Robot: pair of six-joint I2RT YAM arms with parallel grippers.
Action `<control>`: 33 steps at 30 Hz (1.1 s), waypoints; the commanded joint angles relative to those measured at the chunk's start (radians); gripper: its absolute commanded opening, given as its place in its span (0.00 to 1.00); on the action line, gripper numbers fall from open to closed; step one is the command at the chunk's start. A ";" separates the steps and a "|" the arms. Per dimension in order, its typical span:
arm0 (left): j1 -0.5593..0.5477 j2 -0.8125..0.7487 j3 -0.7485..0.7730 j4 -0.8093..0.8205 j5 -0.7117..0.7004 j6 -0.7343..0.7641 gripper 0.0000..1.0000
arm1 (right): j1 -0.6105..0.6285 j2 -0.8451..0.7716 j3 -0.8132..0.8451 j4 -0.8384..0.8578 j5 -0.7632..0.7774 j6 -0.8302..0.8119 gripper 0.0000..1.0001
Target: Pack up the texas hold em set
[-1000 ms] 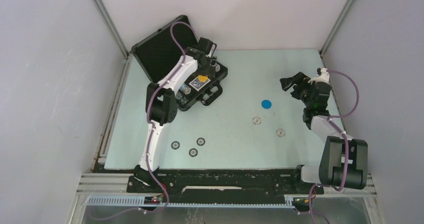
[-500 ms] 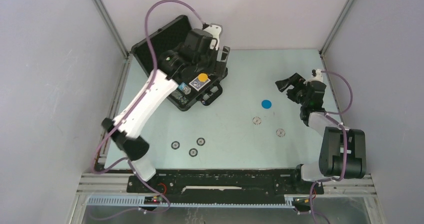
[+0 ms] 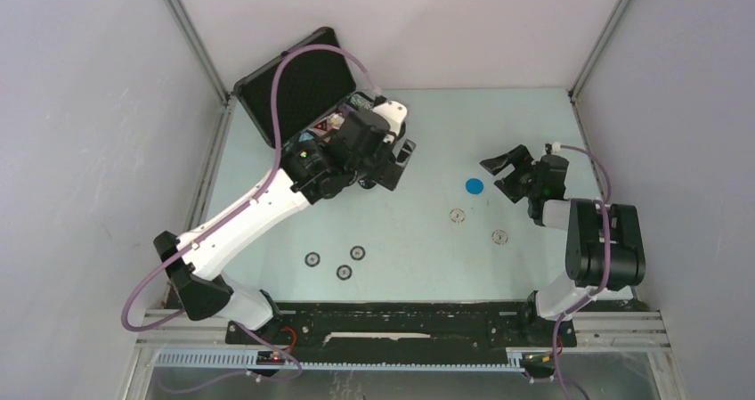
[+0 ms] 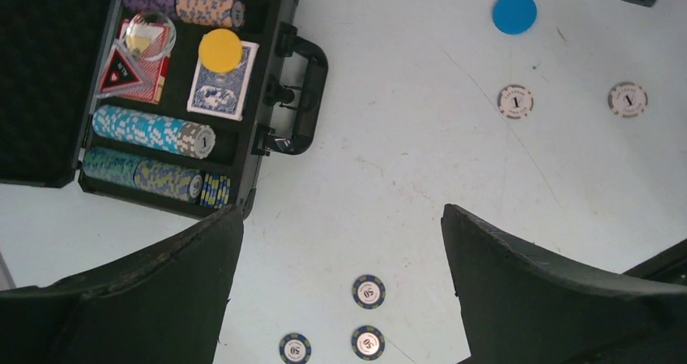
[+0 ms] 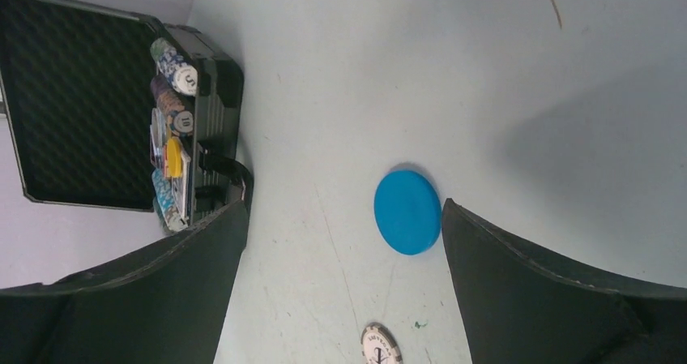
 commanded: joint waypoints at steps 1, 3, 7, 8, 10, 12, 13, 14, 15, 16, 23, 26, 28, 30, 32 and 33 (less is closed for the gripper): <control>-0.045 -0.012 -0.010 0.073 -0.090 0.038 0.97 | -0.001 0.067 -0.012 0.132 -0.081 0.115 1.00; -0.046 -0.014 -0.014 0.077 -0.094 0.034 0.97 | -0.001 0.103 -0.012 0.168 -0.095 0.148 1.00; -0.046 -0.017 -0.014 0.077 -0.089 0.032 0.97 | -0.004 0.170 -0.012 0.232 -0.113 0.173 1.00; -0.046 -0.017 -0.014 0.077 -0.092 0.032 0.97 | -0.008 0.189 -0.012 0.247 -0.124 0.183 1.00; -0.046 -0.013 -0.016 0.079 -0.098 0.032 0.98 | -0.015 0.211 -0.011 0.277 -0.137 0.198 1.00; -0.046 -0.006 -0.015 0.078 -0.096 0.032 0.98 | -0.017 0.228 -0.006 0.287 -0.138 0.213 1.00; -0.046 0.000 -0.013 0.076 -0.095 0.030 0.98 | -0.017 0.238 -0.001 0.278 -0.137 0.217 1.00; -0.046 0.004 -0.011 0.076 -0.093 0.030 0.98 | -0.017 0.248 0.005 0.271 -0.137 0.223 1.00; -0.046 0.005 -0.011 0.076 -0.093 0.029 0.98 | -0.017 0.257 0.009 0.268 -0.140 0.230 1.00; -0.047 0.007 -0.012 0.076 -0.094 0.029 0.98 | -0.016 0.264 0.012 0.266 -0.143 0.236 1.00; -0.046 0.028 -0.018 0.079 -0.114 0.034 0.98 | 0.028 0.281 0.015 0.293 -0.148 0.303 0.99; -0.046 0.045 -0.018 0.078 -0.115 0.034 0.98 | 0.088 0.295 0.018 0.324 -0.130 0.333 0.99; -0.047 0.052 -0.017 0.075 -0.126 0.033 0.98 | 0.153 0.305 0.018 0.339 -0.116 0.354 0.99; -0.046 0.054 -0.018 0.074 -0.138 0.033 0.98 | 0.220 0.314 0.019 0.361 -0.088 0.368 0.99; -0.047 0.052 -0.023 0.081 -0.156 0.029 0.98 | 0.271 0.328 0.023 0.408 -0.071 0.401 0.99; -0.047 0.052 -0.029 0.085 -0.167 0.028 0.98 | 0.292 0.337 0.029 0.431 -0.072 0.413 0.99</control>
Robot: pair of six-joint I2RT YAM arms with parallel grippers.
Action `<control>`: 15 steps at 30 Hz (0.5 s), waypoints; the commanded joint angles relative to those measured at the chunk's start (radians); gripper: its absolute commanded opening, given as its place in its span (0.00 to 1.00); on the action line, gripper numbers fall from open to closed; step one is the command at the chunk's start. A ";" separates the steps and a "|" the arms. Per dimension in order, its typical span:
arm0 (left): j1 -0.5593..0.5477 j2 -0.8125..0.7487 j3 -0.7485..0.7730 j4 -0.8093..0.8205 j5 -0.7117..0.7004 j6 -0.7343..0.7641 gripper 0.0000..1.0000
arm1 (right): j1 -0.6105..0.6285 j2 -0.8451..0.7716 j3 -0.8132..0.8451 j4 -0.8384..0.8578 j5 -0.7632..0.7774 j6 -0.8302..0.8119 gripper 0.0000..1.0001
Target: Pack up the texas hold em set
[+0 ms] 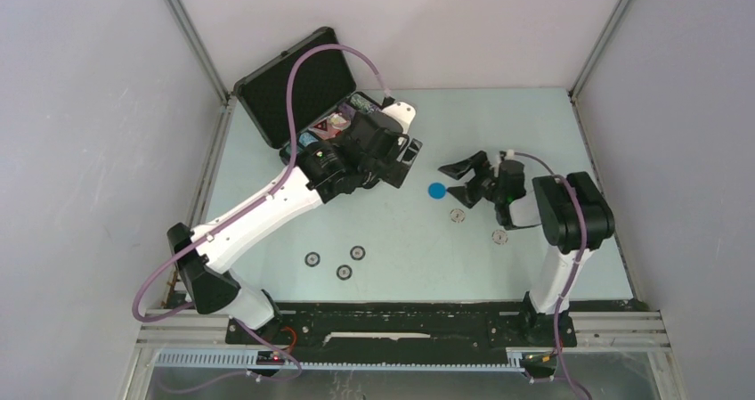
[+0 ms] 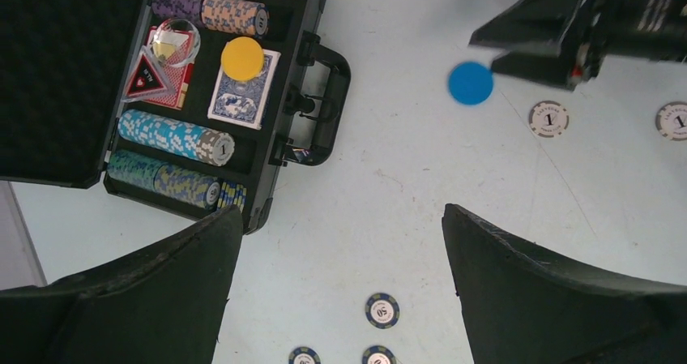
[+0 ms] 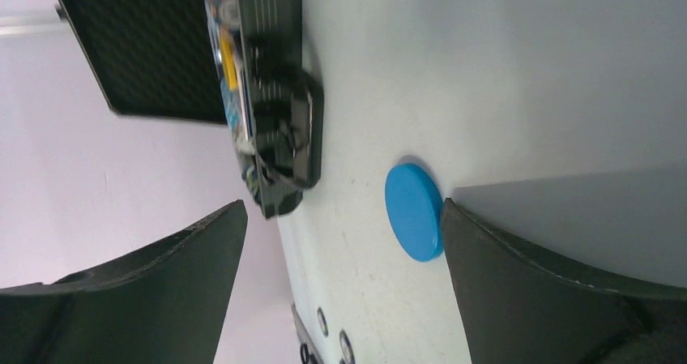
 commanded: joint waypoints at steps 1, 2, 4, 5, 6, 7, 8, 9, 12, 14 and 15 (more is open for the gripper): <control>0.001 -0.009 -0.029 0.044 -0.071 0.010 0.99 | 0.102 0.043 0.029 0.098 0.036 0.075 1.00; 0.002 -0.008 -0.036 0.051 -0.085 0.008 0.99 | 0.115 0.045 0.037 0.103 0.033 0.077 1.00; 0.004 0.000 -0.046 0.061 -0.095 -0.007 1.00 | 0.136 0.042 0.051 0.102 0.027 0.069 1.00; 0.007 0.007 -0.047 0.064 -0.078 -0.016 1.00 | 0.139 0.035 0.057 0.093 0.020 0.060 1.00; 0.012 0.013 -0.048 0.065 -0.054 -0.031 1.00 | 0.134 0.024 0.060 0.083 0.012 0.048 1.00; 0.018 0.022 -0.046 0.066 -0.029 -0.043 1.00 | 0.127 0.010 0.060 0.062 0.008 0.033 1.00; 0.023 0.030 -0.046 0.066 -0.005 -0.054 1.00 | 0.115 -0.010 0.059 0.036 0.008 0.012 1.00; 0.027 0.039 -0.047 0.070 0.017 -0.061 1.00 | 0.103 -0.032 0.057 0.008 0.012 -0.016 1.00; 0.040 0.074 -0.054 0.090 0.087 -0.090 1.00 | 0.066 -0.114 0.057 -0.107 0.030 -0.121 1.00; 0.052 0.111 -0.049 0.102 0.137 -0.117 1.00 | 0.043 -0.174 0.057 -0.185 0.047 -0.197 1.00; 0.056 0.136 -0.046 0.110 0.160 -0.132 1.00 | 0.031 -0.205 0.060 -0.226 0.055 -0.233 1.00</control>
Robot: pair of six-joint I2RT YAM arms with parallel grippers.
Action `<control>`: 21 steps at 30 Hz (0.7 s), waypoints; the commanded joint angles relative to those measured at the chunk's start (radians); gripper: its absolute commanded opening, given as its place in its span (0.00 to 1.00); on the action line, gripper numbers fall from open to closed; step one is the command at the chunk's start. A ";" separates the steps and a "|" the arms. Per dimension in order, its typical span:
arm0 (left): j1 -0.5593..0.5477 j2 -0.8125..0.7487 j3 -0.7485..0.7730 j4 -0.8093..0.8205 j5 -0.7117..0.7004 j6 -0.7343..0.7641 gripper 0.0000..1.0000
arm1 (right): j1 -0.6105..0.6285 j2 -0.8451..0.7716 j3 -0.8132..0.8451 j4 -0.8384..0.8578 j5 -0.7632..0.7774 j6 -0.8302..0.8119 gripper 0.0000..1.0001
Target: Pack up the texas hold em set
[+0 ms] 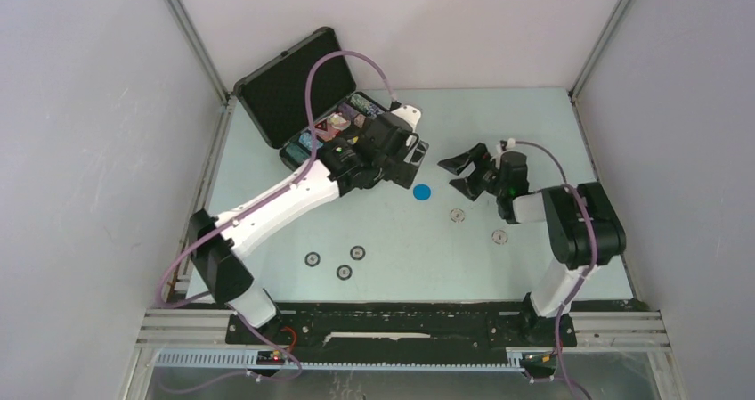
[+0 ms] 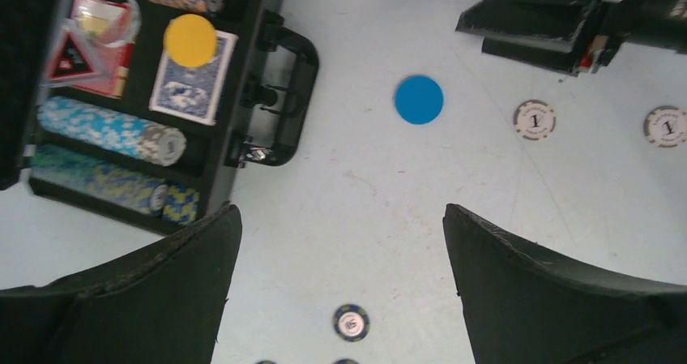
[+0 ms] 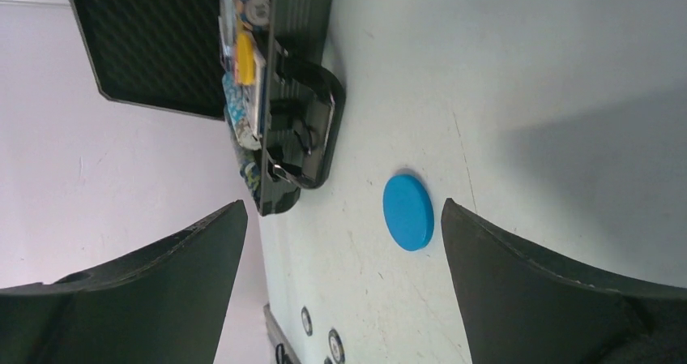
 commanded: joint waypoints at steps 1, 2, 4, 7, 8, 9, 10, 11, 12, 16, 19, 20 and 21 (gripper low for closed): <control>0.024 0.090 -0.006 0.066 0.133 -0.088 1.00 | -0.054 -0.163 0.033 -0.178 0.042 -0.213 1.00; 0.026 0.123 0.013 0.072 0.158 -0.105 1.00 | -0.067 -0.186 0.043 -0.227 0.048 -0.272 1.00; 0.033 0.196 0.056 0.083 0.214 -0.134 1.00 | -0.092 -0.223 0.065 -0.317 0.067 -0.364 1.00; 0.054 0.337 0.144 0.091 0.262 -0.173 1.00 | -0.135 -0.266 0.077 -0.389 0.088 -0.451 0.99; 0.063 0.383 0.177 0.089 0.271 -0.191 0.99 | -0.152 -0.275 0.076 -0.404 0.095 -0.458 1.00; 0.068 0.424 0.213 0.082 0.262 -0.202 0.98 | -0.171 -0.279 0.076 -0.415 0.104 -0.459 1.00; 0.070 0.466 0.255 0.066 0.234 -0.207 0.98 | -0.179 -0.281 0.074 -0.414 0.105 -0.459 1.00; 0.071 0.506 0.295 0.042 0.194 -0.210 0.98 | -0.182 -0.282 0.071 -0.409 0.100 -0.459 1.00; 0.074 0.551 0.346 0.016 0.172 -0.213 0.98 | -0.182 -0.280 0.070 -0.404 0.096 -0.458 1.00; 0.075 0.695 0.525 -0.092 0.158 -0.200 0.98 | -0.192 -0.277 0.070 -0.370 0.068 -0.445 1.00; 0.077 0.736 0.555 -0.102 0.211 -0.201 1.00 | -0.213 -0.291 0.070 -0.373 0.060 -0.439 1.00; 0.079 0.750 0.561 -0.099 0.240 -0.201 1.00 | -0.220 -0.295 0.069 -0.378 0.062 -0.439 1.00; 0.081 0.764 0.574 -0.104 0.263 -0.207 1.00 | -0.227 -0.299 0.067 -0.380 0.064 -0.440 1.00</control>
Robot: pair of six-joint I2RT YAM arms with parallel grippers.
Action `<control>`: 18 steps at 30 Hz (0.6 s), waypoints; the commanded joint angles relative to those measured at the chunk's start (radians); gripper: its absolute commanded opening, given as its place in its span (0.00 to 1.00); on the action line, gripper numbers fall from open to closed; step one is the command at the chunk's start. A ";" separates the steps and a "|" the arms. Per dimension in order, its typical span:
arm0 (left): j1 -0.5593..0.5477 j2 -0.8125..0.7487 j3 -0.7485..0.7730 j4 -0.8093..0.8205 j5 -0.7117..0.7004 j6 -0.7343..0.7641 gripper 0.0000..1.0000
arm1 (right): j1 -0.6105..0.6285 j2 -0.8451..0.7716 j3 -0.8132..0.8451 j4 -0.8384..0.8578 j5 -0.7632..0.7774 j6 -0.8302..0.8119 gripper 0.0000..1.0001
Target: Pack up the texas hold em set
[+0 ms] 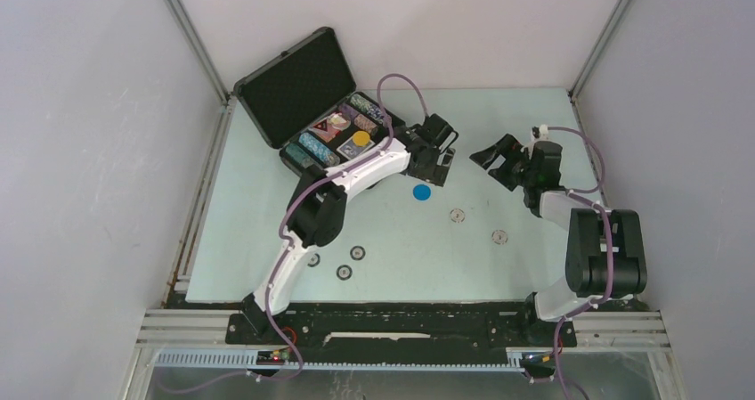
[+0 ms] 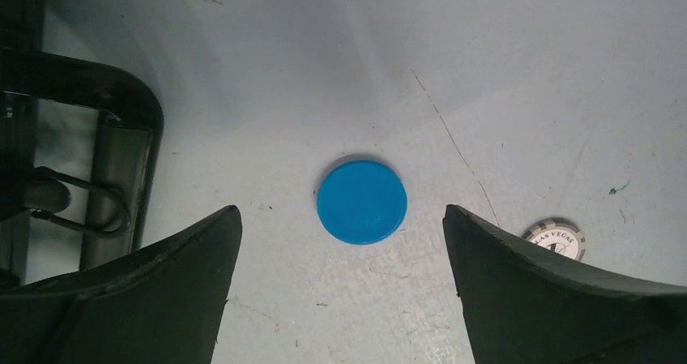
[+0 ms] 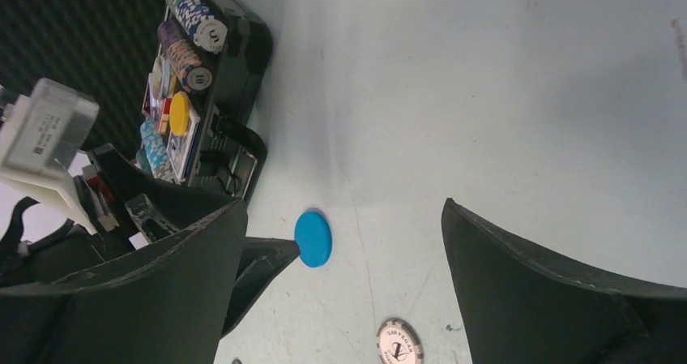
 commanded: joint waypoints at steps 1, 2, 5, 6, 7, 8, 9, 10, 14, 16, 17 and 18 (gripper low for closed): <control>0.002 0.041 0.104 -0.050 0.076 -0.032 1.00 | -0.035 -0.040 0.008 0.004 -0.001 -0.026 1.00; 0.005 0.051 0.110 -0.053 0.086 -0.040 1.00 | -0.040 -0.041 0.004 0.005 -0.001 -0.022 1.00; 0.009 0.070 0.112 -0.054 0.096 -0.064 1.00 | -0.051 -0.038 -0.002 0.019 -0.010 -0.012 1.00; 0.008 0.075 0.111 -0.054 0.099 -0.071 0.98 | -0.052 -0.035 -0.002 0.021 -0.014 -0.011 1.00; 0.007 0.078 0.111 -0.055 0.104 -0.073 0.97 | -0.053 -0.035 -0.002 0.024 -0.015 -0.008 1.00; 0.007 0.084 0.112 -0.060 0.109 -0.076 0.95 | -0.054 -0.034 -0.002 0.025 -0.017 -0.007 1.00; 0.006 0.089 0.116 -0.064 0.110 -0.078 0.94 | -0.054 -0.035 -0.002 0.027 -0.017 -0.006 1.00; 0.008 0.094 0.119 -0.071 0.107 -0.079 0.93 | -0.055 -0.034 -0.002 0.026 -0.017 -0.005 1.00; 0.007 0.120 0.142 -0.097 0.091 -0.084 0.88 | -0.057 -0.033 -0.003 0.025 -0.017 -0.003 1.00; 0.005 0.131 0.152 -0.109 0.081 -0.084 0.83 | -0.057 -0.031 -0.002 0.026 -0.018 -0.002 1.00; 0.003 0.135 0.156 -0.113 0.075 -0.084 0.82 | -0.057 -0.030 -0.002 0.028 -0.019 -0.002 1.00; 0.000 0.137 0.157 -0.118 0.064 -0.084 0.80 | -0.057 -0.030 -0.002 0.029 -0.019 -0.001 1.00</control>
